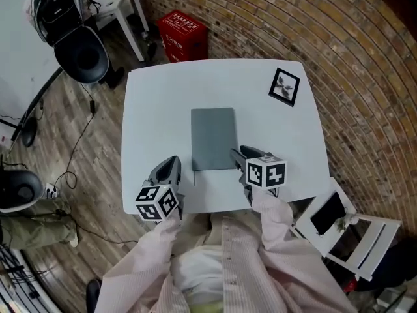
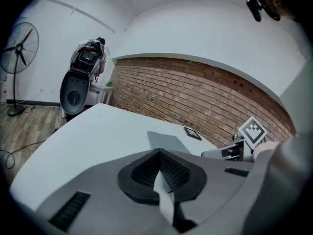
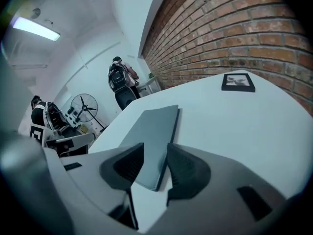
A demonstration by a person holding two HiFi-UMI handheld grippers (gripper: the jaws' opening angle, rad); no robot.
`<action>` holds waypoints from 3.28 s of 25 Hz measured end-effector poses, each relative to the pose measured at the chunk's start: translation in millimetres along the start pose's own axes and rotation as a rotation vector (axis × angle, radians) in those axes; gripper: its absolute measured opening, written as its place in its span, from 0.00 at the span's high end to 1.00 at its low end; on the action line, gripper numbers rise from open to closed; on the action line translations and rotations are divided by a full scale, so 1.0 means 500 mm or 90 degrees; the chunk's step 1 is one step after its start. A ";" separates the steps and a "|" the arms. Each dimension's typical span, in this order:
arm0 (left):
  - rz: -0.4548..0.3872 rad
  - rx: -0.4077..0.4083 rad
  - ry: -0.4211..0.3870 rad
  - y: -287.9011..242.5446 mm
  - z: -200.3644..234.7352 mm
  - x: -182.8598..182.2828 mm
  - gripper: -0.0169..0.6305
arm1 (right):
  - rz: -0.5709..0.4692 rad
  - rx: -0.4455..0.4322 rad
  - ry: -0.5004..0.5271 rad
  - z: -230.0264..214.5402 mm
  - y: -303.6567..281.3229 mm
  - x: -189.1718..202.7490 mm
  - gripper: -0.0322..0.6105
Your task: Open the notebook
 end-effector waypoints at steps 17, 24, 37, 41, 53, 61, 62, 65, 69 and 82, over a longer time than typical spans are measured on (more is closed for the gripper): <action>0.077 0.002 0.008 -0.060 0.011 0.026 0.99 | 0.118 -0.027 -0.089 -0.012 -0.047 0.031 0.73; 0.093 0.012 -0.004 -0.063 0.009 0.040 0.99 | 0.136 -0.058 -0.104 -0.014 -0.051 0.030 0.80; 0.054 -0.005 0.009 -0.048 0.012 0.046 0.99 | 0.097 -0.059 -0.163 -0.023 -0.048 0.036 0.86; 0.044 -0.010 0.008 -0.039 0.014 0.044 0.99 | 0.088 -0.057 -0.172 -0.021 -0.044 0.036 0.87; 0.041 0.001 0.012 -0.001 0.037 0.044 0.99 | 0.011 -0.069 -0.216 0.007 -0.004 -0.006 0.90; 0.045 0.017 0.016 0.044 0.107 -0.011 0.99 | -0.031 -0.036 -0.203 0.077 0.027 -0.074 0.91; 0.043 0.021 0.018 0.050 0.115 -0.019 0.99 | -0.034 -0.025 -0.196 0.087 0.031 -0.082 0.91; 0.037 0.041 0.021 0.065 0.137 -0.042 0.99 | -0.027 0.020 -0.159 0.118 0.037 -0.104 0.91; 0.034 0.066 0.024 0.086 0.167 -0.072 0.99 | -0.023 0.061 -0.124 0.163 0.035 -0.131 0.91; 0.066 0.171 0.002 0.130 0.204 -0.130 0.99 | -0.024 0.181 -0.047 0.253 0.016 -0.172 0.91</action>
Point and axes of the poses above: the fingertips, and each gripper's own axes: y backward along the fingers, z to its left, x out of its underside, the point moved 5 cm from there along y, backward along the fingers, and after that the axes turned 14 degrees about y, right-handed, at the moved point
